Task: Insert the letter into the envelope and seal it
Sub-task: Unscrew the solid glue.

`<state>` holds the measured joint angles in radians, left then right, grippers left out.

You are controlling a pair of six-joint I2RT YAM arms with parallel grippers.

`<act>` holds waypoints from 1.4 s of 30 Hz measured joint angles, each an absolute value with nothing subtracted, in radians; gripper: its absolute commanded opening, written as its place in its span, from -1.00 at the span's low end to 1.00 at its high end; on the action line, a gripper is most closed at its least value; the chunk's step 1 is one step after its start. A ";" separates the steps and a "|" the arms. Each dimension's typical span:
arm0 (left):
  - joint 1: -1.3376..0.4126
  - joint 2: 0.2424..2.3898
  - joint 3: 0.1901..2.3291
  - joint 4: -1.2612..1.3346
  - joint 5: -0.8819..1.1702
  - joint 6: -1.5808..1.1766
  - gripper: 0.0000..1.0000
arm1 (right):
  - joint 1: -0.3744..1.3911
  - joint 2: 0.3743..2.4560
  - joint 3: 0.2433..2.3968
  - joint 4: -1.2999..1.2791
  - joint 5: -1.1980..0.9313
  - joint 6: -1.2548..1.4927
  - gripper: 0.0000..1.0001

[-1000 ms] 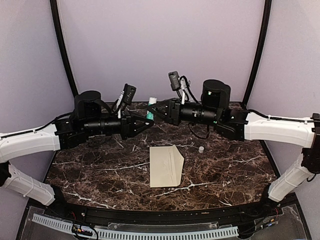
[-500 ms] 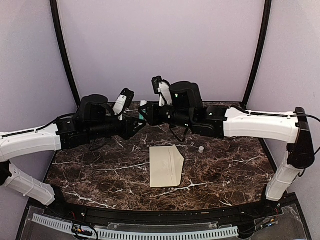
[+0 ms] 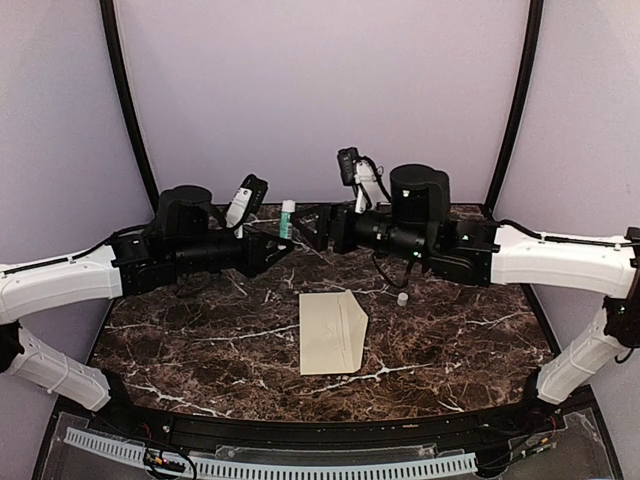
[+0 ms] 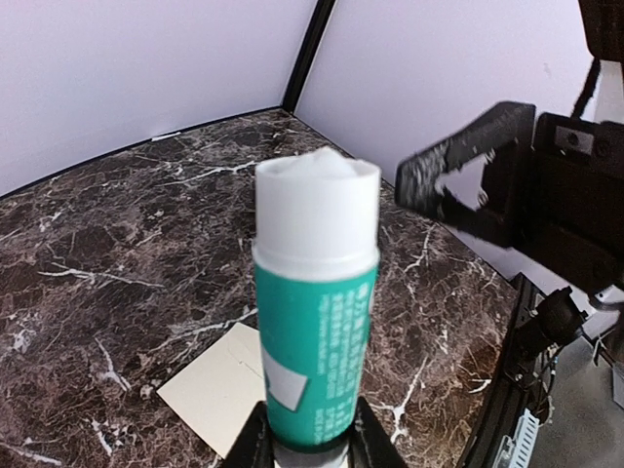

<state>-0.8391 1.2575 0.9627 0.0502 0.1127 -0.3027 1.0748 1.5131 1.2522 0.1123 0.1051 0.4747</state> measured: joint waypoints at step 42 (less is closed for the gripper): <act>-0.818 1.297 1.028 0.244 0.859 -0.348 -1.00 | 0.916 1.491 1.114 0.589 -0.804 0.555 -1.00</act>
<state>-0.8185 1.2972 1.0279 0.2440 0.8589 -0.3477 0.9165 1.4910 1.1145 0.5892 -0.8043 0.5552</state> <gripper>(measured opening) 0.220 0.181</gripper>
